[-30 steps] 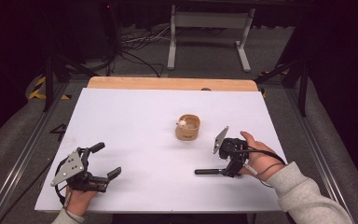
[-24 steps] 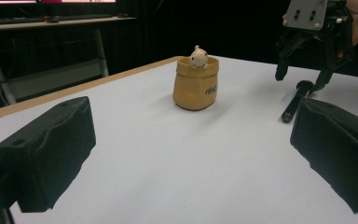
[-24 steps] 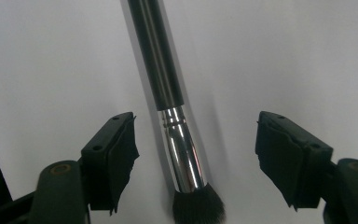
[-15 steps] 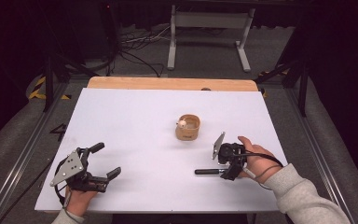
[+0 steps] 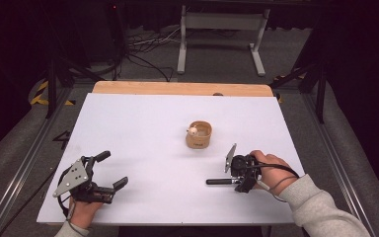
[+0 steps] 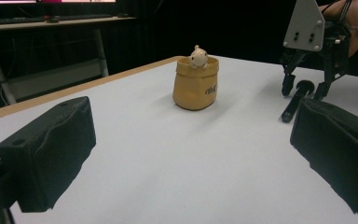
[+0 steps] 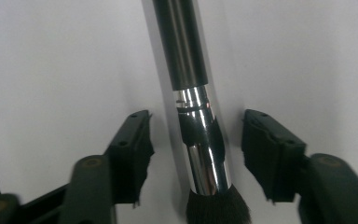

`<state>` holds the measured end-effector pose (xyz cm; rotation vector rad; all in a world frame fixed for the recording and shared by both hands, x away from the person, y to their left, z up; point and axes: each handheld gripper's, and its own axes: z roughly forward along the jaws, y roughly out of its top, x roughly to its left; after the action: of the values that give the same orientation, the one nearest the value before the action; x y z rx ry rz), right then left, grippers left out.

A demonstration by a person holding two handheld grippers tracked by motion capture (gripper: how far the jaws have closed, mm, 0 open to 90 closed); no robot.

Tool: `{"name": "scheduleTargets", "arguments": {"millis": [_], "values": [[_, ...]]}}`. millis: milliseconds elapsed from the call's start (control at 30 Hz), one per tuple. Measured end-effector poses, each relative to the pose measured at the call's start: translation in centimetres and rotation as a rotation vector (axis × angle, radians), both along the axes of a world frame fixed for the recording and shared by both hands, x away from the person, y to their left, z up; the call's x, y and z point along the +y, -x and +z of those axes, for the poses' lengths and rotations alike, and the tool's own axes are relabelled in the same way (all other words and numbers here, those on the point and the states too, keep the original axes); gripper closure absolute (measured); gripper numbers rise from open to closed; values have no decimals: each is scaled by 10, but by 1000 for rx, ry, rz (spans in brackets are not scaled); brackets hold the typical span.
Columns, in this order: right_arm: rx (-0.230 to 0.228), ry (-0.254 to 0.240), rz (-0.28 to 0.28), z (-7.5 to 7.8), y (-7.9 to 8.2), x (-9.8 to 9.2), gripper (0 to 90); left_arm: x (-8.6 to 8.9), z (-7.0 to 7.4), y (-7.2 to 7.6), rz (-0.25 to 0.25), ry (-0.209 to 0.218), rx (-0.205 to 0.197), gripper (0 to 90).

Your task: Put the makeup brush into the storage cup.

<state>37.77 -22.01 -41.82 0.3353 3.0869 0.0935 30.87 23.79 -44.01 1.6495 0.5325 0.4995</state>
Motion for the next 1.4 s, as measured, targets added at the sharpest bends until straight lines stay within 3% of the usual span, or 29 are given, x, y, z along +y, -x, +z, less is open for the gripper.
{"name": "scheduleTargets", "arguments": {"millis": [300,800,1033,1400], "values": [[12,40,16,1,0,0,671,-1,1,0,13,-13,3,11],[-7,59,80,6,1,5,710,-6,4,-6,-12,-7,12,12],[-31,51,92,18,0,9,710,-14,5,-11,-57,-9,30,36],[-49,54,132,41,0,28,710,-25,10,-21,-81,8,36,35]]}}
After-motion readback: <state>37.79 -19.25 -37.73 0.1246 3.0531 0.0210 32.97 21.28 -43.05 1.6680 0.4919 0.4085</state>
